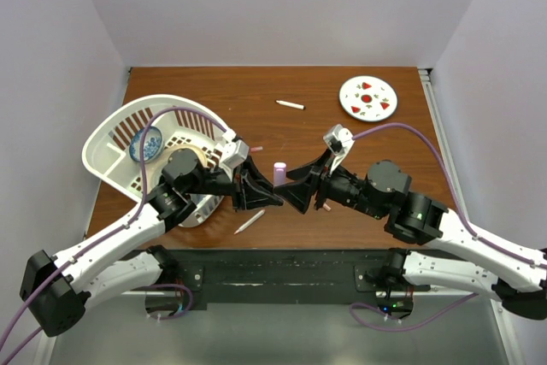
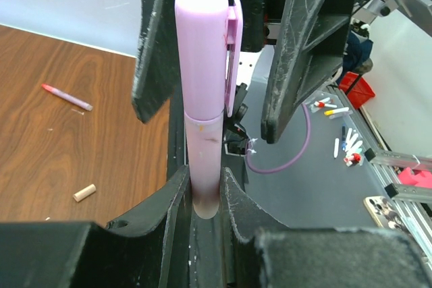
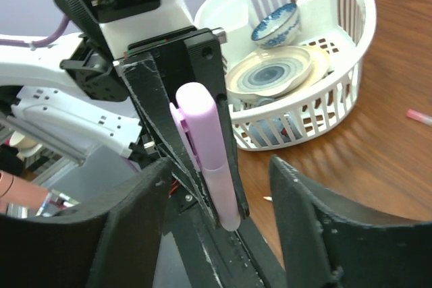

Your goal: Insert the pens into the pen caps

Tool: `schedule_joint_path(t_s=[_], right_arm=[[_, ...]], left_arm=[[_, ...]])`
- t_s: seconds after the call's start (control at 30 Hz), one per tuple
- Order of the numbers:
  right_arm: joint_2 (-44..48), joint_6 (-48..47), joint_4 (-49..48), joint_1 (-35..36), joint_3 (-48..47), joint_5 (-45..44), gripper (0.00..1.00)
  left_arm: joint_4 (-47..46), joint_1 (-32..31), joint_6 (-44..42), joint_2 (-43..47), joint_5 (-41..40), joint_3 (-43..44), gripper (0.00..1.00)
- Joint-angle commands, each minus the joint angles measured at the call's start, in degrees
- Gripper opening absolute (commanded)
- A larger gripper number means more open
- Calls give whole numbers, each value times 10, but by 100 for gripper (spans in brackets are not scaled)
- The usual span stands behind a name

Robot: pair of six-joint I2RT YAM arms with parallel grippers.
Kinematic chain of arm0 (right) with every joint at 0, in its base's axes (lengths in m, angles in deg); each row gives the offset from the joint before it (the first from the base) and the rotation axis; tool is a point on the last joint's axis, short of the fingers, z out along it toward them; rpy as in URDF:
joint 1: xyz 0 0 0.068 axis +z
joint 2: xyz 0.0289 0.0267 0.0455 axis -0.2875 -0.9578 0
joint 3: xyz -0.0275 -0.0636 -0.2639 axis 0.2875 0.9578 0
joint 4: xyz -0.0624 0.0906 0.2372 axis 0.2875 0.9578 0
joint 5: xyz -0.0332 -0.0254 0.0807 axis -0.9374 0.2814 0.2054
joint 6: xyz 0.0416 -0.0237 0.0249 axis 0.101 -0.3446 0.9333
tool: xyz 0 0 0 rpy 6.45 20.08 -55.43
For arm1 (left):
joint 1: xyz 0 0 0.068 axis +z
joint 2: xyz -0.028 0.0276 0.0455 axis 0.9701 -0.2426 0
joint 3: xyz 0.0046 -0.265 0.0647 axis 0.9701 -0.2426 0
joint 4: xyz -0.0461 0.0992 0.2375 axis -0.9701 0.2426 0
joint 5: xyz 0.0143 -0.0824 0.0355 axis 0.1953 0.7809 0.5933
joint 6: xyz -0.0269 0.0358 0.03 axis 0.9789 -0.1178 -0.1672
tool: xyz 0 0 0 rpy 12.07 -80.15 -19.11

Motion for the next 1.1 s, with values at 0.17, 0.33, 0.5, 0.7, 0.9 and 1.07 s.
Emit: schedule_joint_path(t_s=[0.17,0.33,0.5,0.7,0.9,1.07], right_arm=[[-21,17,-76,1,6,55,20],[-23,22,-88,1,5,61,0],[-18,31,-96,1,10,51,0],[-12,48,-112,1,20,24,0],[-13,55,-123,1,24,1,0],[-8,57,-137,1,33,-10,0]], left_arm=[[-58,-2,27,-3,33,-2,0],[-56,-2,33,-3,25,7,0],[-57,-1,41,-12,12,19,5],[-87,-2,66,-26,12,17,27],[-130,-1,89,-35,13,6,35],[-161,-1,102,-36,23,1,18]])
